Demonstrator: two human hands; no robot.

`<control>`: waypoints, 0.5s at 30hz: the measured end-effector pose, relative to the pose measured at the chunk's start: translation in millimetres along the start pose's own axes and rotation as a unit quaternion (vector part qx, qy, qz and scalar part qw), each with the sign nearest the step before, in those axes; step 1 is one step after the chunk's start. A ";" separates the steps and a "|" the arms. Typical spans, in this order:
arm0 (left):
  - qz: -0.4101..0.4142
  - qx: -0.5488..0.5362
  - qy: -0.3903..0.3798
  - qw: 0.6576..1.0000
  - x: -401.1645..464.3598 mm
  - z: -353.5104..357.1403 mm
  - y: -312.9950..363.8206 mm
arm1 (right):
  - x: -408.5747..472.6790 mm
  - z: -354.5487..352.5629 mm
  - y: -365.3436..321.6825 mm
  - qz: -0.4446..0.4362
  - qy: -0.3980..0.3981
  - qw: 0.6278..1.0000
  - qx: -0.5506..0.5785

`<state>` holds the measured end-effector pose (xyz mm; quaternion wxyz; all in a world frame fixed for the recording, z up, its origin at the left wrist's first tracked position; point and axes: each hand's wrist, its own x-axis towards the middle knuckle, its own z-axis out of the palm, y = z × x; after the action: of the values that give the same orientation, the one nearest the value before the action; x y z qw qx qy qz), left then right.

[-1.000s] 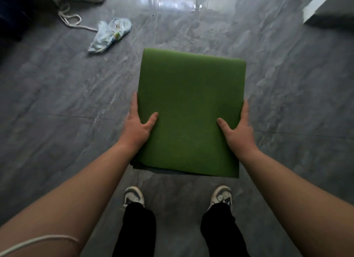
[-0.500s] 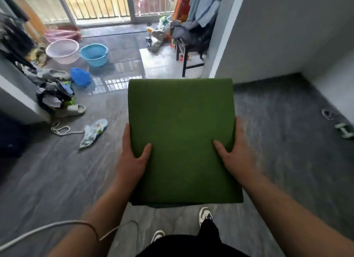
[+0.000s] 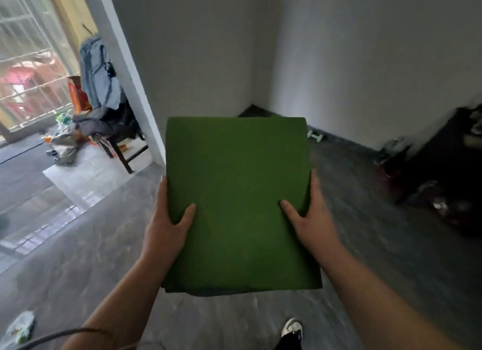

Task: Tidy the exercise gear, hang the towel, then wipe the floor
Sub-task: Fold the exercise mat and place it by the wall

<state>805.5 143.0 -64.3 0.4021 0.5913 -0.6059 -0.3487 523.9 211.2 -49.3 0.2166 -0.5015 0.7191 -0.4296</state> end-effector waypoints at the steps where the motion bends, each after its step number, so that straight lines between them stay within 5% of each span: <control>1: 0.007 0.000 -0.018 1.000 10.9 21.9 12.5 | 7.6 -17.8 10.7 0.012 0.016 1.000 -0.001; 15: 0.104 0.014 -0.153 0.983 133.3 325.3 174.9 | 164.1 -237.7 150.9 0.079 0.176 0.981 -0.009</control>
<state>439.6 3.0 -38.3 0.3305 0.4702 -0.7232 -0.3829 200.5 176.8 -28.1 0.1158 -0.3614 0.7870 -0.4864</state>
